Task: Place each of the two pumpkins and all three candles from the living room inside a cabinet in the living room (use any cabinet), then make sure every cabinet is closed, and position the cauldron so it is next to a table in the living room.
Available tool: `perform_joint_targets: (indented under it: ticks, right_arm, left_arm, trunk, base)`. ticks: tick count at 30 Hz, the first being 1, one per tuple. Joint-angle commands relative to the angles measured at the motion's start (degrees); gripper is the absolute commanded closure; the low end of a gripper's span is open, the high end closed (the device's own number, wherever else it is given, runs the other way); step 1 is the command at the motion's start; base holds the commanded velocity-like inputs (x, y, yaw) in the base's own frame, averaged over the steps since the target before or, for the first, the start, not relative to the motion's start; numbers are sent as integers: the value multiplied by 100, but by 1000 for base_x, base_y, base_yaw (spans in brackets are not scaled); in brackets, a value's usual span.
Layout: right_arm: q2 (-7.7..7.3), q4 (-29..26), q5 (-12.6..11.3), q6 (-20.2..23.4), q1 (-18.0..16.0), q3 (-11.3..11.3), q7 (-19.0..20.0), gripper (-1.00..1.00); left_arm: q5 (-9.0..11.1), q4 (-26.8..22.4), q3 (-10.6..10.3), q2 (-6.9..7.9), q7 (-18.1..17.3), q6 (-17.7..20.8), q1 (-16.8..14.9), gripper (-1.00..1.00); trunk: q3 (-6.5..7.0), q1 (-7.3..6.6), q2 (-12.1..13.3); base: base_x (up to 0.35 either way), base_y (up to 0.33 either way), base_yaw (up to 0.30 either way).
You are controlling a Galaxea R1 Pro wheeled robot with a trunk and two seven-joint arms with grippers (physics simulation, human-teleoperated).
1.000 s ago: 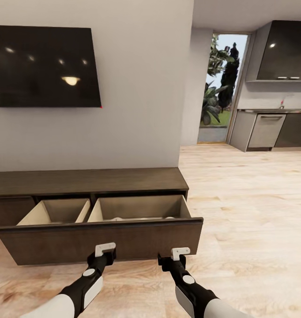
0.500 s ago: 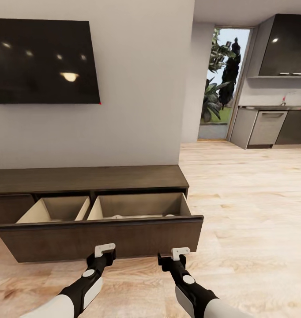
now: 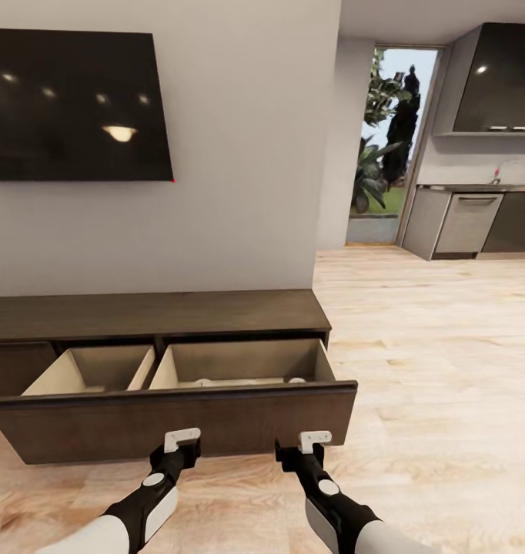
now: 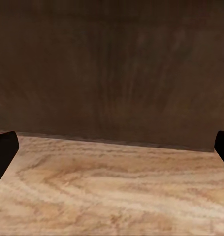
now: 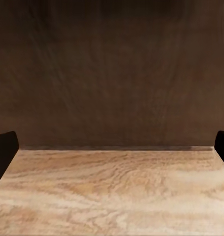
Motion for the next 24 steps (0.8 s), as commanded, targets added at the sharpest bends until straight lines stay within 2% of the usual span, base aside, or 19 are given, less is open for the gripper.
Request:
perform_joint_targets:
  ticks: [1, 7, 20, 24]
  right_arm:
    - [2, 10, -31, -71, -5, 54, -40, -100]
    - [9, 21, -30, -383, -3, 62, -53, -100]
    - [9, 217, -30, -431, -2, 62, -58, -100]
    - [9, 226, -29, -429, -4, 62, -58, -100]
  left_arm:
    - [33, 3, -52, 2, 37, -22, -4, -100]
    - [23, 3, -160, 2, 41, -25, -4, -100]
    - [33, 3, -205, 1, 42, -25, -4, -100]
    - [36, 3, -207, -2, 43, -18, -4, -100]
  trunk:
    - [-5, -1, -2]
    - [-5, -1, -2]
    - [-5, -1, -2]
    - [-5, -1, -2]
  base:
    - [33, 0, 0]
    - [11, 0, 0]
    - [13, 0, 0]
    - [182, 0, 0]
